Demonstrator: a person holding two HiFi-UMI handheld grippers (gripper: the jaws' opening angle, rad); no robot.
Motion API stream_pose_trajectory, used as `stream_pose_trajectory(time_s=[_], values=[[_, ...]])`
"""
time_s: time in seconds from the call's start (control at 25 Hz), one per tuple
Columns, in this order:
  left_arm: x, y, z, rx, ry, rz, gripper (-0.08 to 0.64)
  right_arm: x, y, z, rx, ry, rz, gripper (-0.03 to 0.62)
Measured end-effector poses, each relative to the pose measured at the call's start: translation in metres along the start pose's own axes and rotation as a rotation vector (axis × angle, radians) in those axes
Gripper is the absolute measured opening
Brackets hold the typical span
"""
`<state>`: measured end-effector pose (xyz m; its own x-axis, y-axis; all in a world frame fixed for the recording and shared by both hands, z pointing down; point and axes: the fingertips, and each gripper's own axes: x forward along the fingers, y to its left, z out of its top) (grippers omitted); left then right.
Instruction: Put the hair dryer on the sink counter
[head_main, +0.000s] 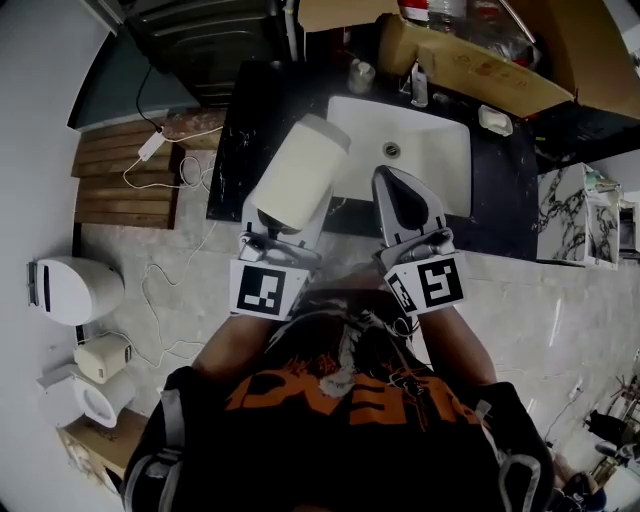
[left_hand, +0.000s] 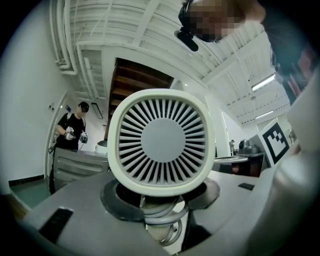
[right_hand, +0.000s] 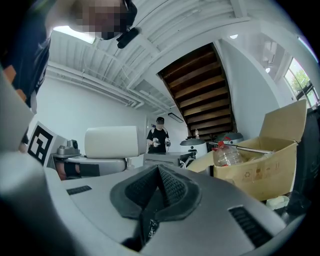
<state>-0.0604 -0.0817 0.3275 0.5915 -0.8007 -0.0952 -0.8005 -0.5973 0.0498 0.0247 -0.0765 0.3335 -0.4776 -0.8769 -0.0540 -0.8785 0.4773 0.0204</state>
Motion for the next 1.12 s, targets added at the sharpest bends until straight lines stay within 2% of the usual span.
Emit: stream_pose_trajectory(time_s=[0.44, 0.8, 1.12], values=[[0.037, 0.008, -0.013, 0.008, 0.037, 0.014, 0.204, 0.031, -0.033, -0.014, 0.048, -0.003, 0.024, 0.014], [0.069, 0.013, -0.018, 0.028, 0.038, 0.074, 0.204, 0.05, -0.062, -0.016, 0.045, -0.02, 0.081, 0.014], [0.078, 0.033, -0.022, 0.029, 0.066, 0.098, 0.204, 0.074, -0.055, -0.02, 0.041, -0.006, 0.116, 0.014]])
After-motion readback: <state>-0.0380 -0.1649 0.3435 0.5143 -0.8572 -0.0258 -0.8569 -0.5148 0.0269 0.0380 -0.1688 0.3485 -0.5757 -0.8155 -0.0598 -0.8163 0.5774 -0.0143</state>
